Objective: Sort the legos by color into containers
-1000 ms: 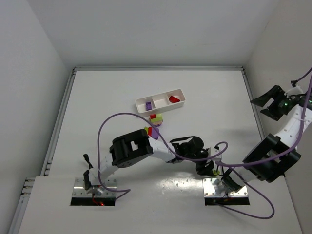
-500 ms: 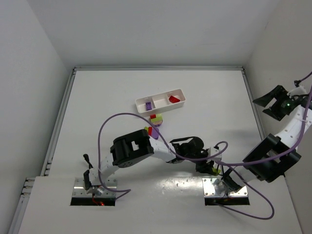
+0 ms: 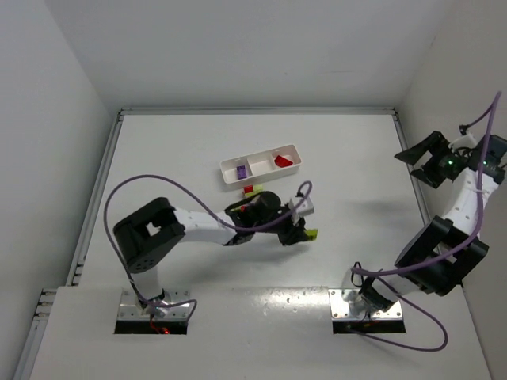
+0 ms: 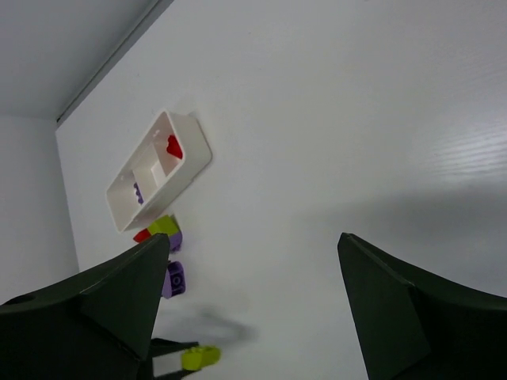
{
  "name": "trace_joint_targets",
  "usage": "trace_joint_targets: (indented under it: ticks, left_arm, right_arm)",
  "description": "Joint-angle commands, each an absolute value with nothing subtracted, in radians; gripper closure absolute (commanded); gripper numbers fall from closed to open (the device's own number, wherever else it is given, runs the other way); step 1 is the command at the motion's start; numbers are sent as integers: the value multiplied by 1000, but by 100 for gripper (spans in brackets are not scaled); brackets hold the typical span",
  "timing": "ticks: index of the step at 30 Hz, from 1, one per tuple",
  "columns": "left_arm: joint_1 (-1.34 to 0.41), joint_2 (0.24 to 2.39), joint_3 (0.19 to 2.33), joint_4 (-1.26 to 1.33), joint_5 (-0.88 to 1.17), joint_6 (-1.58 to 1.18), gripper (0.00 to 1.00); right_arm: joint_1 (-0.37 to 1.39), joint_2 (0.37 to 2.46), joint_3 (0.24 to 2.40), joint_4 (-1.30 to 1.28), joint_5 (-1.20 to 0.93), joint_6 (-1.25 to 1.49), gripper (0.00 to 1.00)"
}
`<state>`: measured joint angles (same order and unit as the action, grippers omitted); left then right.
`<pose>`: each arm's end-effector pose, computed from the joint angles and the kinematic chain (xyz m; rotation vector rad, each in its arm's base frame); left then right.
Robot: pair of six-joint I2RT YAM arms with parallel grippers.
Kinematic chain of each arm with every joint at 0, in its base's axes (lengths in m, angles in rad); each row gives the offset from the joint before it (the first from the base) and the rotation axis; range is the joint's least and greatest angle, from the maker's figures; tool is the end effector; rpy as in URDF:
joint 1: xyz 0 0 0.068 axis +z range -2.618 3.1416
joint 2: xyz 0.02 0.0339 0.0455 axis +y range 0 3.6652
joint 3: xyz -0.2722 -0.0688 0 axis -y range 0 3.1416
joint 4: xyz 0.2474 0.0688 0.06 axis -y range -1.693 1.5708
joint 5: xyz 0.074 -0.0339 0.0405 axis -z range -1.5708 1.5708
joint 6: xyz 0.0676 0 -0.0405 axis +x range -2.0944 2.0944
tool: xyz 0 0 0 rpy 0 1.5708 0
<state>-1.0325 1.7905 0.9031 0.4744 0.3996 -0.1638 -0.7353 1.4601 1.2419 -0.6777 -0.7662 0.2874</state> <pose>0.1860 -0.3628 0.1705 1.1497 1.8098 -1.1380 0.2696 -0.1806 0.2932 0.8189 2.1059 0.7048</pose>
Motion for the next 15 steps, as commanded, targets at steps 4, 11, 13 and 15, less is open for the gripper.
trace_joint_targets:
  ticks: [4, 11, 13, 15]
  left_arm:
    - [-818, 1631, 1058, 219, 291, -178, 100]
    - [-628, 1758, 1336, 3, 250, -158, 100]
    - [-603, 1790, 1373, -6, 216, -170, 100]
    - [-571, 1839, 1423, -44, 207, -181, 100]
  right_arm:
    - [-548, 1448, 1224, -499, -698, 400, 11]
    - [-382, 1568, 1289, -497, -627, 304, 10]
    - [-327, 1607, 1348, -506, -600, 279, 10]
    - [-293, 1661, 1411, -506, -591, 265, 9]
